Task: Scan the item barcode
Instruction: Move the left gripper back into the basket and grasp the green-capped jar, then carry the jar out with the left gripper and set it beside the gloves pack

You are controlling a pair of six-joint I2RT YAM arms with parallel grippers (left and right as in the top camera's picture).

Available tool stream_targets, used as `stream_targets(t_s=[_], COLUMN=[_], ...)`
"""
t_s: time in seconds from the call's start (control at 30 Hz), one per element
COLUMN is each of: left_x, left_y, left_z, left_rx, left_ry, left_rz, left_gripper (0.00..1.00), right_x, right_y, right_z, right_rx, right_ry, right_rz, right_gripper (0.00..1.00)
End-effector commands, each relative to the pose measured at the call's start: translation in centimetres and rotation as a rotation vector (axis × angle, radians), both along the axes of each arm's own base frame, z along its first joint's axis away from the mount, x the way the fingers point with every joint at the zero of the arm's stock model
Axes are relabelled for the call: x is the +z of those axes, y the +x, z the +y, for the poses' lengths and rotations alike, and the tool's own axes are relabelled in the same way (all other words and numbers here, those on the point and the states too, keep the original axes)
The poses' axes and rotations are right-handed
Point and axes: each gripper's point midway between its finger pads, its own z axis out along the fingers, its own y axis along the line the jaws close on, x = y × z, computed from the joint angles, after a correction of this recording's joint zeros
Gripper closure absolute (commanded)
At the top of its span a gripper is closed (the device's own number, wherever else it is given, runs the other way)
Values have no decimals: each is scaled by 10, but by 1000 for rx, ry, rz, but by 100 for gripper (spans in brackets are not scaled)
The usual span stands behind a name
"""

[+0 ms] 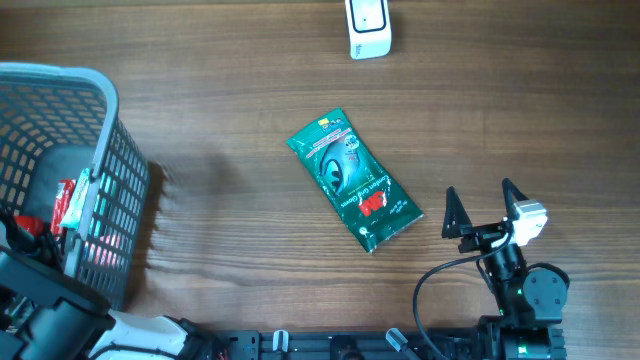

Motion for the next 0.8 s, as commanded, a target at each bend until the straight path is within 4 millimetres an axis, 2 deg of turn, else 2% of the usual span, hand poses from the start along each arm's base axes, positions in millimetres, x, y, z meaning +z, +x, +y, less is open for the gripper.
stream_targets(t_s=[0.0, 0.23, 0.4, 0.57, 0.67, 0.77], left_x=[-4, 6, 33, 94, 145, 200], left_y=[-7, -4, 20, 62, 91, 111], left_z=[-3, -7, -5, -5, -14, -28], left_rx=[4, 1, -87, -250, -377, -470], left_ry=[-17, -23, 7, 125, 220, 342], left_rz=[31, 5, -142, -351, -489, -596], left_gripper=[33, 39, 40, 38, 38, 36], right_x=[0, 0, 0, 0, 0, 0], right_y=[0, 0, 0, 0, 0, 0], right_z=[-1, -1, -1, -1, -1, -1], right_rx=[-8, -8, -8, -8, -8, -8], right_ry=[13, 13, 13, 13, 13, 13], right_rz=[2, 2, 2, 2, 2, 2], right_gripper=[0, 0, 0, 0, 0, 0])
